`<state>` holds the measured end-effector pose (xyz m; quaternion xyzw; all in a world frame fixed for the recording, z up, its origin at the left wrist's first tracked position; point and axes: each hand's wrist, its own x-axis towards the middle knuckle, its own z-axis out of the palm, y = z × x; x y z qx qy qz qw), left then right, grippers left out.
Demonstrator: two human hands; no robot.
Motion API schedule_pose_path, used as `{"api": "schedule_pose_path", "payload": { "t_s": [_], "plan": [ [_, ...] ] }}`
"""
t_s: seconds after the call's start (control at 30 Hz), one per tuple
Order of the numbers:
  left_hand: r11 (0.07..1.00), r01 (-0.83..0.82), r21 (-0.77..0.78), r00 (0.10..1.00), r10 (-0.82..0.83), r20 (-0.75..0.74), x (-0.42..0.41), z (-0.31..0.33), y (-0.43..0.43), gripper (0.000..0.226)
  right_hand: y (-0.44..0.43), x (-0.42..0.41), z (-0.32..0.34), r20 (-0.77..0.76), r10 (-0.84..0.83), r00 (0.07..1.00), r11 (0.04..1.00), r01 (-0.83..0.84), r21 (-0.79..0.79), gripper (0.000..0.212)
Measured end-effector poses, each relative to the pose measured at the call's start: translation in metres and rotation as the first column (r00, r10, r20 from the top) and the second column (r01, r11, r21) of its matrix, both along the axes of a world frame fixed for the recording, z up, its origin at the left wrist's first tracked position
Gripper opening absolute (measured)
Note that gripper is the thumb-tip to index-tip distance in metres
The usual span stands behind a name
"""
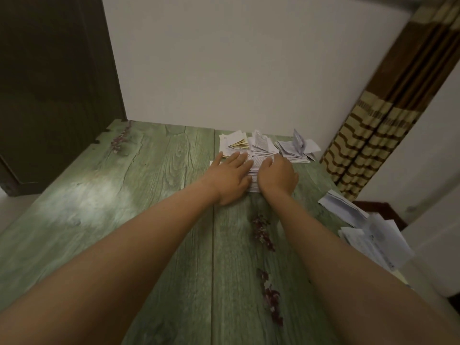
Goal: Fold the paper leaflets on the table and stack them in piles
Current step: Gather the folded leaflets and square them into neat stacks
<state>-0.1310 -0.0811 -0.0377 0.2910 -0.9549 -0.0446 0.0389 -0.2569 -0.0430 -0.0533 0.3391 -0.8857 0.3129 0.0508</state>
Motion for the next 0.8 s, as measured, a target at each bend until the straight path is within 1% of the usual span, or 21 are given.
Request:
{"api": "schedule_pose_path", "payload": {
  "t_s": [0.1, 0.17, 0.27, 0.33, 0.4, 0.43, 0.5, 0.53, 0.57, 0.6, 0.67, 0.8],
  "plan": [
    [1.000, -0.001, 0.011, 0.999, 0.001, -0.047, -0.001, 0.002, 0.003, 0.053, 0.002, -0.002, 0.006, 0.039, -0.034, 0.999, 0.993, 0.038, -0.109, 0.036],
    [1.000, 0.007, 0.014, 0.998, -0.006, -0.060, -0.003, 0.003, 0.003, 0.051, 0.003, -0.002, 0.010, 0.102, -0.023, 0.995, 0.988, 0.038, -0.150, 0.034],
    [1.000, 0.010, 0.010, 0.997, -0.010, -0.072, -0.006, 0.000, 0.003, 0.047, 0.007, -0.003, 0.013, 0.252, 0.041, 0.967, 0.990, -0.004, -0.143, 0.026],
    [1.000, 0.000, -0.010, 0.996, -0.001, -0.086, -0.007, -0.006, 0.004, 0.044, 0.011, -0.001, 0.013, 0.318, 0.060, 0.946, 0.993, -0.023, -0.119, 0.026],
    [0.999, -0.034, 0.014, 0.992, 0.036, -0.124, -0.008, -0.013, 0.005, 0.043, 0.014, 0.001, 0.011, 0.317, 0.065, 0.946, 0.993, -0.032, -0.110, 0.029],
    [0.996, -0.065, 0.069, 0.984, 0.075, -0.164, -0.009, -0.017, 0.005, 0.043, 0.015, 0.002, 0.010, 0.310, 0.061, 0.949, 0.994, -0.030, -0.104, 0.031],
    [0.957, -0.126, 0.259, 0.941, 0.198, -0.273, -0.009, -0.024, 0.005, 0.048, 0.016, 0.003, 0.008, 0.307, 0.040, 0.951, 0.997, -0.016, -0.081, 0.035],
    [0.925, -0.137, 0.353, 0.909, 0.259, -0.325, -0.009, -0.025, 0.005, 0.055, 0.016, 0.004, 0.007, 0.308, 0.032, 0.951, 0.997, -0.011, -0.070, 0.037],
    [0.900, -0.136, 0.414, 0.883, 0.300, -0.362, -0.009, -0.027, 0.005, 0.064, 0.017, 0.005, 0.005, 0.308, 0.032, 0.951, 0.998, -0.014, -0.060, 0.038],
    [0.890, -0.129, 0.438, 0.870, 0.313, -0.380, -0.009, -0.027, 0.005, 0.071, 0.017, 0.007, 0.004, 0.302, 0.038, 0.953, 0.998, -0.024, -0.050, 0.039],
    [0.889, -0.118, 0.443, 0.875, 0.304, -0.377, -0.008, -0.027, 0.004, 0.079, 0.016, 0.011, 0.002, 0.266, 0.054, 0.962, 0.998, -0.047, -0.032, 0.041],
    [0.887, -0.163, 0.432, 0.907, 0.307, -0.289, -0.004, -0.026, 0.005, 0.089, 0.016, 0.019, -0.004, 0.176, 0.056, 0.983, 0.998, -0.058, 0.009, 0.040]
  ]
}}
